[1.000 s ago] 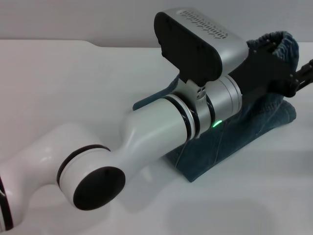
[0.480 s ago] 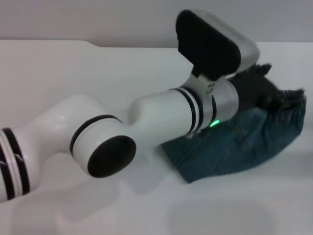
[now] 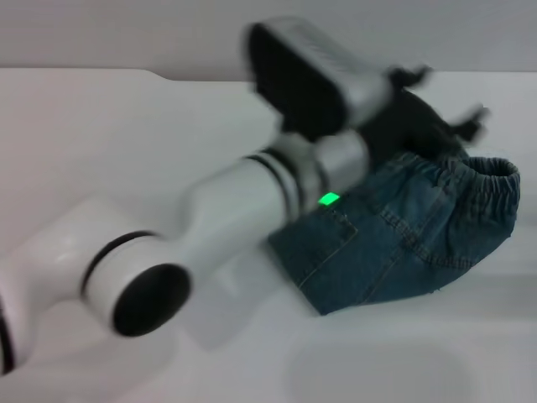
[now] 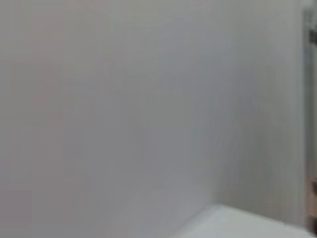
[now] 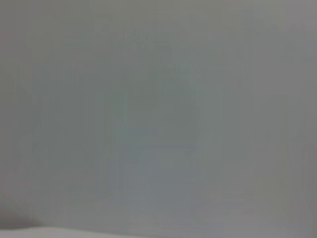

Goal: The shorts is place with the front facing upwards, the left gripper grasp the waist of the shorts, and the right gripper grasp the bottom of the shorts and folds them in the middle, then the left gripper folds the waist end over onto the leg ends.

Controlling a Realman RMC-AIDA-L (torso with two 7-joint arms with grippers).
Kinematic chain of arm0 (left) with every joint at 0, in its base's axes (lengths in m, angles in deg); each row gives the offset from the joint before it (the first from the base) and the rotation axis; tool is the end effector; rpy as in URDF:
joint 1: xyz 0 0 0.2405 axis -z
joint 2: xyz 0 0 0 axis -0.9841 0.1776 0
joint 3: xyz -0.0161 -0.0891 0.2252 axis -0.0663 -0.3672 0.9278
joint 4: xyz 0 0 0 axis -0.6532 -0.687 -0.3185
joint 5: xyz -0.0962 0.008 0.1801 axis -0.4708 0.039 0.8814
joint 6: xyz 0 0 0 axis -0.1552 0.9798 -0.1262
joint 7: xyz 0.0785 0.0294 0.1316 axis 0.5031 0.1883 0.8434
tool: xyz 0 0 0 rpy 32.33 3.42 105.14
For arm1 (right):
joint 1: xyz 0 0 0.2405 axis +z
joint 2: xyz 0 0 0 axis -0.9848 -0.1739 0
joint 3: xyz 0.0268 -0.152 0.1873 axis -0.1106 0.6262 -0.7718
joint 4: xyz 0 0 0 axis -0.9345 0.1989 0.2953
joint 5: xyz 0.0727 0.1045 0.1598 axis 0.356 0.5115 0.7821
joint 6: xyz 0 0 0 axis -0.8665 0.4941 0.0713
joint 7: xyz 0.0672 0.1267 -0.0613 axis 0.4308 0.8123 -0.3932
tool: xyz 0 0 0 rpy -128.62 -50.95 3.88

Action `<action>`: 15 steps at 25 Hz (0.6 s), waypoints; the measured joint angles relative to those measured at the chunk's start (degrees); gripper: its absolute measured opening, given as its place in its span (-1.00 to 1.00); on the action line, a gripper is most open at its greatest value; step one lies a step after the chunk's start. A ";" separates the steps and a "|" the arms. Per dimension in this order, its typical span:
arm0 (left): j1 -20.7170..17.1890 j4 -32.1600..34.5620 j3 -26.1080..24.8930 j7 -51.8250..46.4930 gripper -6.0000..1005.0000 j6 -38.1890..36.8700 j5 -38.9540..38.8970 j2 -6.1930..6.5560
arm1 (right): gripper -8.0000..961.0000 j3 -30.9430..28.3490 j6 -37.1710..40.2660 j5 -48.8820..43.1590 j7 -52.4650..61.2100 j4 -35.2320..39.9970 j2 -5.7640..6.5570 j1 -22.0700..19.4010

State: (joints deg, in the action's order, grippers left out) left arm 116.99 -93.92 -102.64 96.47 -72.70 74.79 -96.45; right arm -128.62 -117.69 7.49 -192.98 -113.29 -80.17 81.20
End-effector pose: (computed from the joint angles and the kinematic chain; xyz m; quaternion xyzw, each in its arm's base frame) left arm -0.0501 0.3436 -0.1350 -0.8970 -0.1249 -0.2845 0.3144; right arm 0.3647 0.2974 0.0632 -0.6757 0.2428 0.1833 0.6715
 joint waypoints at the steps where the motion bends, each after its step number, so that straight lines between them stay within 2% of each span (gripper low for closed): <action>1: -1.86 0.09 -1.03 1.29 0.69 -2.23 0.18 -0.03 | -0.96 -0.14 -1.43 -0.30 -0.04 0.01 0.00 -0.34; 3: -5.79 1.43 -3.25 4.24 0.69 -7.87 1.04 -0.06 | -0.96 -0.37 -5.04 -0.02 -0.04 -0.37 -0.10 -1.75; 8: -12.24 6.05 -8.21 3.65 0.69 -17.94 1.75 0.16 | -0.96 0.12 -15.14 5.22 -0.02 1.10 -0.22 -4.69; 9: -13.22 7.10 -8.58 3.33 0.69 -20.01 1.79 0.14 | -0.96 0.00 -19.07 5.58 -0.03 3.15 -0.23 -4.73; 12: -15.70 10.88 -8.79 1.91 0.69 -28.13 1.86 0.10 | -0.95 -0.45 -22.89 5.49 -0.04 4.92 -0.23 -4.50; 15: -16.61 12.81 -8.41 0.50 0.69 -31.12 2.05 0.08 | -0.95 -0.49 -27.97 4.72 -0.15 5.89 -0.23 -4.86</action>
State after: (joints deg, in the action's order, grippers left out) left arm 100.38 -81.11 -111.05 96.97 -103.82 76.84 -96.36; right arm -129.11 -145.65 12.21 -193.14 -107.40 -80.40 76.34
